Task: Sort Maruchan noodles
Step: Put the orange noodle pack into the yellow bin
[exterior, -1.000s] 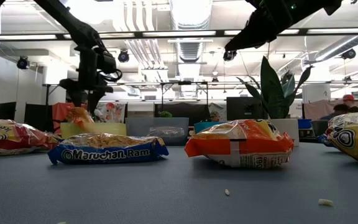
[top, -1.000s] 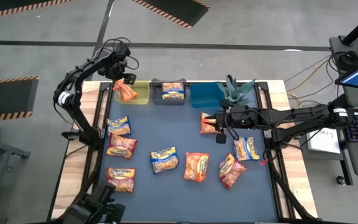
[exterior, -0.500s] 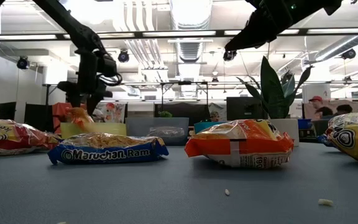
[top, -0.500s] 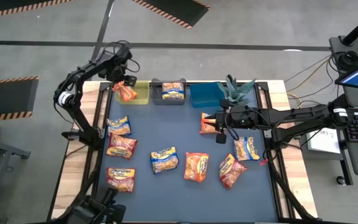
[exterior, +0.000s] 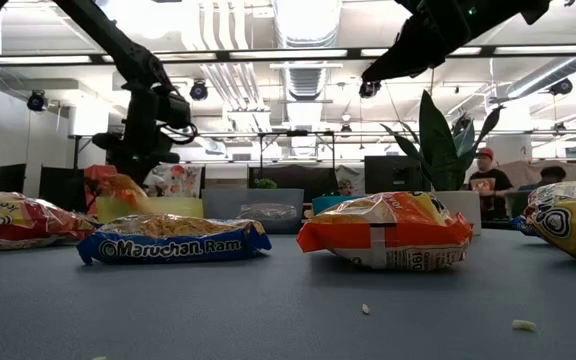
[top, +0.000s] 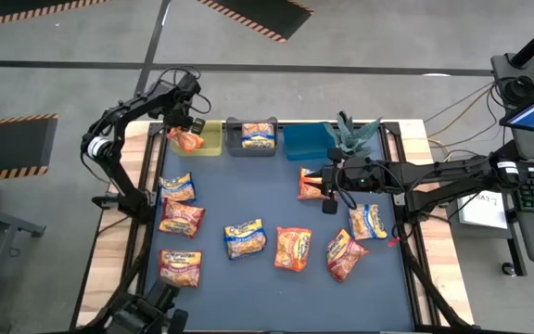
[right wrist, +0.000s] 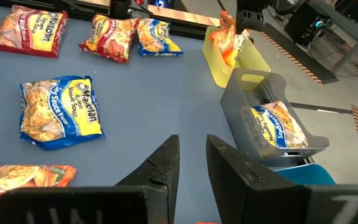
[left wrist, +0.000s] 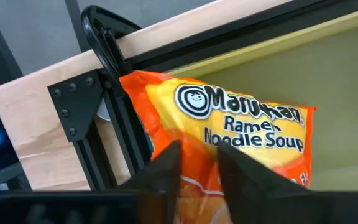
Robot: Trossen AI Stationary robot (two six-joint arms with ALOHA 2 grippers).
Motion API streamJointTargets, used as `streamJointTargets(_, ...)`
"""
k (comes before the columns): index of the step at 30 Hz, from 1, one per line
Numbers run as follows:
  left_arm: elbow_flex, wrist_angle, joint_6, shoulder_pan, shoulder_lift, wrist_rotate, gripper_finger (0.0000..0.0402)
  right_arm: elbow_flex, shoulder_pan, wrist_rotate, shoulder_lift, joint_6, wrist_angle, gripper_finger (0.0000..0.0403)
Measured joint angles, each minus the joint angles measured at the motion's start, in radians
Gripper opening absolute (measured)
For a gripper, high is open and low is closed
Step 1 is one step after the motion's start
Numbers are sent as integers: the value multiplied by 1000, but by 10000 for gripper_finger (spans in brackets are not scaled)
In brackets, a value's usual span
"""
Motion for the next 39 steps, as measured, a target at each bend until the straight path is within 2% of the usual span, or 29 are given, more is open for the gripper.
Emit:
streamJointTargets(4,0,1,0,-1,0,-2,10,0,0,0,0,0,0,68)
streamJointTargets(11,12,16,-2,-14,-14,-84,1,0,0,0,0,0,0,68)
streamJointTargets(16,12,34,-10,-44,-72,-262,0,0,0,0,0,-1,0,68)
streamJointTargets(19,12,33,-11,-45,-115,-223,0,0,0,0,0,-2,0,68)
streamJointTargets(21,12,33,-13,-44,-141,-131,0,0,0,0,0,-4,3,68)
streamJointTargets(25,-3,81,-16,-49,-175,116,0,0,0,0,0,-4,4,68)
streamJointTargets(27,-26,116,-28,-64,-179,165,0,0,0,0,0,-3,5,68)
streamJointTargets(33,-156,170,-50,-134,-165,149,0,0,0,0,0,-2,5,68)
streamJointTargets(39,-262,257,-114,-153,-163,22,0,0,0,0,0,-2,5,68)
